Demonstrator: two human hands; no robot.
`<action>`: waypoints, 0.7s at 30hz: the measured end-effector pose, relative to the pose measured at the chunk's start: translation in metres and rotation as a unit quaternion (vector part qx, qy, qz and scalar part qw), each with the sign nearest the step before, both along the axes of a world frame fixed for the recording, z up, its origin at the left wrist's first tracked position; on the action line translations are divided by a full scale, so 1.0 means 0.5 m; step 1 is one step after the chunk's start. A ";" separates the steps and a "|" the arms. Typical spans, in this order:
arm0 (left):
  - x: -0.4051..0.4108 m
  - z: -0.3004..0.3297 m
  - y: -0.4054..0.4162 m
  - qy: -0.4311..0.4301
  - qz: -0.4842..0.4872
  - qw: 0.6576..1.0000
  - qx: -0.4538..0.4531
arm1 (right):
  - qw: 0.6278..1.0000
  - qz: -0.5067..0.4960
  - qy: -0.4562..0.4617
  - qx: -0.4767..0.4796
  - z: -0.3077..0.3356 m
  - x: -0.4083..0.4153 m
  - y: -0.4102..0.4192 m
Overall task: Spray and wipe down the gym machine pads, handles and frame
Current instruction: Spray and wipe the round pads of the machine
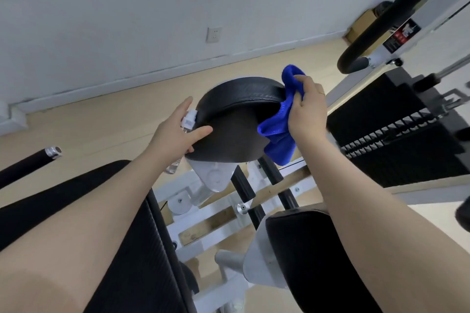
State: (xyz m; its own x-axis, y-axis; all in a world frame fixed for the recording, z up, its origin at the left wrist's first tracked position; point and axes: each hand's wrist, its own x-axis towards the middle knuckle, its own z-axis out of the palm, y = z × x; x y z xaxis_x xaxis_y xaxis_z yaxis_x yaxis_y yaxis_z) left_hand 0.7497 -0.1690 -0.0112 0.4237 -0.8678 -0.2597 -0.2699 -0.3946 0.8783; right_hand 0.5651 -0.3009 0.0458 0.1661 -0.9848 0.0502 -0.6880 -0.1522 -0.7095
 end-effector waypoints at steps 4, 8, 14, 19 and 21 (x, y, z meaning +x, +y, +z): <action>-0.032 0.035 0.001 -0.102 0.000 0.989 -0.108 | 0.997 0.020 -0.075 0.021 -0.016 -0.024 -0.016; -0.067 0.075 -0.032 -0.151 -0.028 0.974 -0.168 | 0.996 0.039 -0.075 0.006 -0.028 -0.040 -0.014; -0.122 0.154 -0.086 -0.300 -0.052 0.947 -0.098 | 0.985 0.126 -0.104 0.050 -0.025 -0.077 -0.033; -0.143 0.206 -0.144 -0.390 -0.066 0.918 -0.038 | 0.966 0.160 -0.165 0.118 -0.018 -0.095 -0.048; -0.147 0.216 -0.163 -0.423 -0.067 0.904 -0.010 | 0.959 0.165 -0.180 0.141 -0.018 -0.101 -0.054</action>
State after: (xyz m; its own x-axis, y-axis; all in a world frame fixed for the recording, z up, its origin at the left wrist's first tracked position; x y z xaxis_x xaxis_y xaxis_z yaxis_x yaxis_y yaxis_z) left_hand 0.6762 -0.2507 0.0967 0.3542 -0.9269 0.1241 -0.8923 -0.2953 0.3414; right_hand 0.5147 -0.3278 0.0370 0.4929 -0.8644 -0.0992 -0.3391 -0.0859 -0.9368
